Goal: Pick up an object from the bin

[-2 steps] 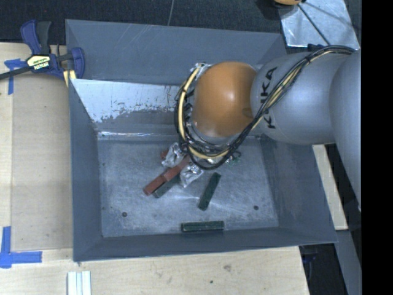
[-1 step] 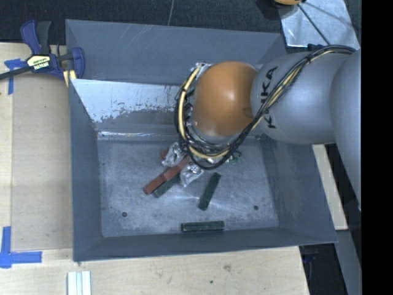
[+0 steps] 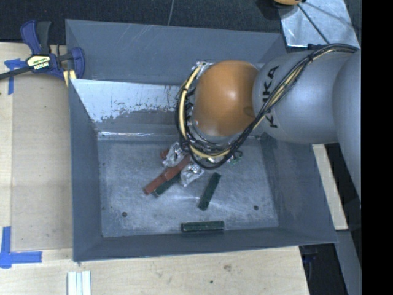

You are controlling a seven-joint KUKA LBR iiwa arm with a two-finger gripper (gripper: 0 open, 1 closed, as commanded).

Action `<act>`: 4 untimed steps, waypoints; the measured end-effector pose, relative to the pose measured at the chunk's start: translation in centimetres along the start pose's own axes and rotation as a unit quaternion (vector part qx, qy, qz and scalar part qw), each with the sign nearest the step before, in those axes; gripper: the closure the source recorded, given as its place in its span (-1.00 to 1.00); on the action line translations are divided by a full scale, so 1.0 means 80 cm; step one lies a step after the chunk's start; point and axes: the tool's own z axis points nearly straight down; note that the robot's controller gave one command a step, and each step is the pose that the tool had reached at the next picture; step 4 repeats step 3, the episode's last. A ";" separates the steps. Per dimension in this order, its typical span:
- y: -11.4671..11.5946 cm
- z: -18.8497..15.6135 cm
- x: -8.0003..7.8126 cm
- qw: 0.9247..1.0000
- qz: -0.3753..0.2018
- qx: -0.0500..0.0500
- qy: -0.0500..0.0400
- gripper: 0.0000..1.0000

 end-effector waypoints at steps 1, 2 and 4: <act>0.001 -0.024 0.002 1.000 0.000 -0.001 0.002 1.00; 0.000 -0.047 0.000 1.000 0.001 0.001 -0.001 1.00; 0.000 -0.060 -0.001 1.000 0.001 0.001 -0.002 1.00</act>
Offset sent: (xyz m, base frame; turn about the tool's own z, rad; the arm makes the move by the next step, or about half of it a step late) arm 0.0000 0.0002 0.0609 0.0000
